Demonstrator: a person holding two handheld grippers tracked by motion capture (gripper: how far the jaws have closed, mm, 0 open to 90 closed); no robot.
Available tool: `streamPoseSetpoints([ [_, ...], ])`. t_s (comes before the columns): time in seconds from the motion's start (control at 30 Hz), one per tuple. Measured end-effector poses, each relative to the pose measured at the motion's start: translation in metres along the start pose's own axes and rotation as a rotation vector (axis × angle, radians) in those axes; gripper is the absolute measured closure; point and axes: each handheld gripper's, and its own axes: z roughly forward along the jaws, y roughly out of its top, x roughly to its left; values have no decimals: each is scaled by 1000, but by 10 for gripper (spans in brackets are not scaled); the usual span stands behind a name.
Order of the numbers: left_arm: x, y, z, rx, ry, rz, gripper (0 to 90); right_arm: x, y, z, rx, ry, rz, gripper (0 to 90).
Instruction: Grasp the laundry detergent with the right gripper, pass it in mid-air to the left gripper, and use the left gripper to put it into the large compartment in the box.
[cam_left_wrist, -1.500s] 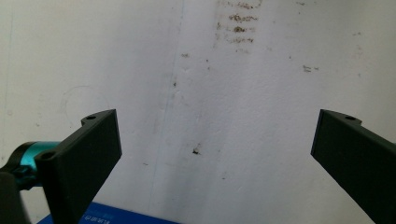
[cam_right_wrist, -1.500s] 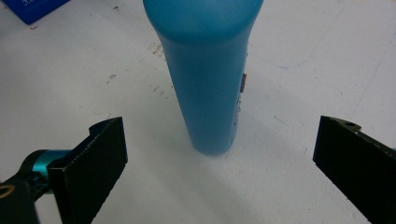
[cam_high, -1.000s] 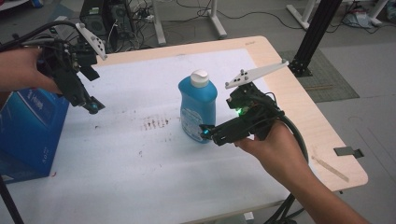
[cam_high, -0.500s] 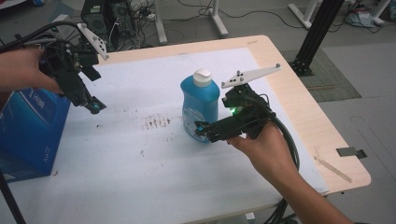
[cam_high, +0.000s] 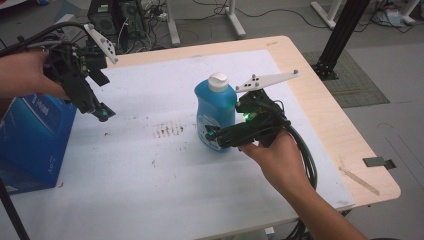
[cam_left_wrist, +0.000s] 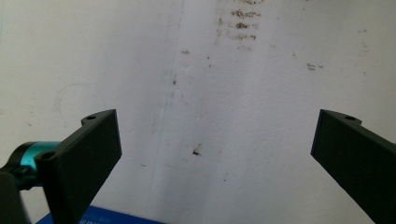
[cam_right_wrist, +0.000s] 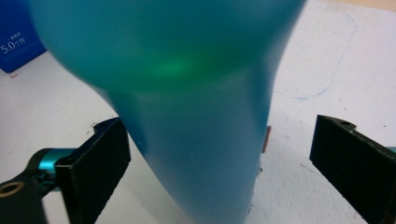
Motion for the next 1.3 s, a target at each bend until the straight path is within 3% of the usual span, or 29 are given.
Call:
streamPoseSetpoints([
  [0.07, 0, 0, 0, 2, 0, 1, 17, 1, -1, 0, -18, 23, -15, 165],
  [0.5, 1, 0, 1, 1, -4, 1, 17, 1, -6, 5, -48, 12, 0, 213],
  [0.53, 1, 0, 2, -2, -5, -1, 17, 1, -7, 5, -56, 18, -6, 275],
  [0.73, 1, 0, 2, 1, -5, 0, 17, 2, -8, 9, -71, 12, -12, 283],
  [1.3, 3, -2, 4, 6, -13, 1, 17, 6, -14, 14, -116, -28, -40, 416],
])
